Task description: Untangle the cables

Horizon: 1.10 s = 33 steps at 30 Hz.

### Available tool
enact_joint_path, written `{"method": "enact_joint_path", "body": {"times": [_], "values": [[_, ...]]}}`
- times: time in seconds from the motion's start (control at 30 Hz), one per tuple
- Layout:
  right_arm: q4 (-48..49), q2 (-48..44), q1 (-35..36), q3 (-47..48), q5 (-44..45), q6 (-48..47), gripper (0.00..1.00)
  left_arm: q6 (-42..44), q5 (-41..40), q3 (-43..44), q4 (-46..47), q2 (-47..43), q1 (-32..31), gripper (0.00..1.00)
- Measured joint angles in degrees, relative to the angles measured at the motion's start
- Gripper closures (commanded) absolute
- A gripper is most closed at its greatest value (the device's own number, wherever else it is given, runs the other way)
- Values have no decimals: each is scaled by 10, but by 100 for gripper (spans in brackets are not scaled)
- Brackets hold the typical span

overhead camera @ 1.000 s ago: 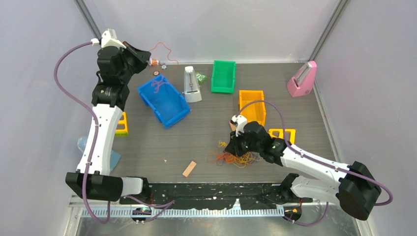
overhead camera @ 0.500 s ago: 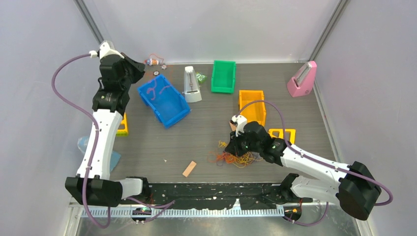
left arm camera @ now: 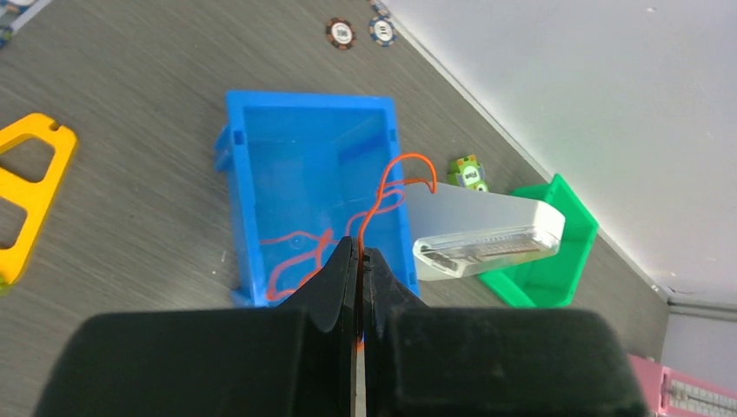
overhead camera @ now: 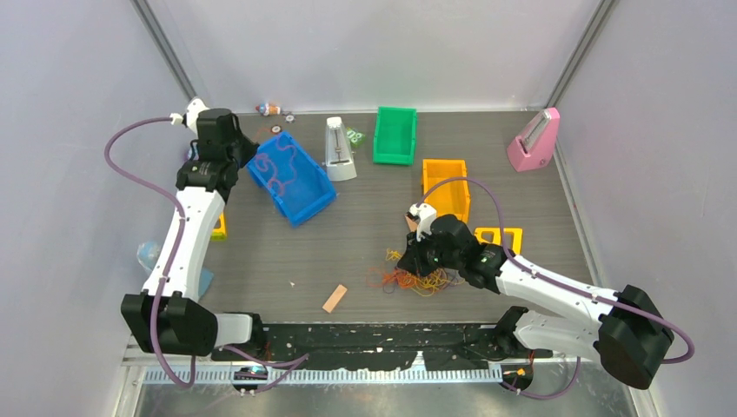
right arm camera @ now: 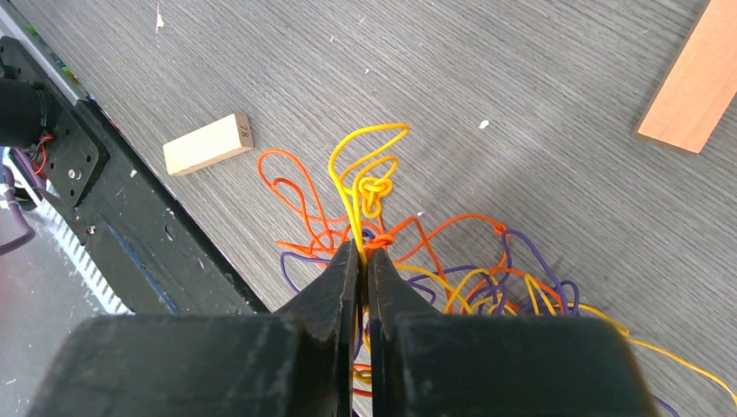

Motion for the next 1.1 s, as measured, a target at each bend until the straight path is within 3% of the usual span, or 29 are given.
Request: {"method": "enact_joint_path", "body": {"times": [0.53, 1.1], "values": [[4, 3, 0, 0, -4, 0, 95, -110, -88, 36, -93, 81, -41, 100], [-1, -7, 0, 0, 1, -10, 95, -150, -129, 56, -88, 193, -57, 100]]}}
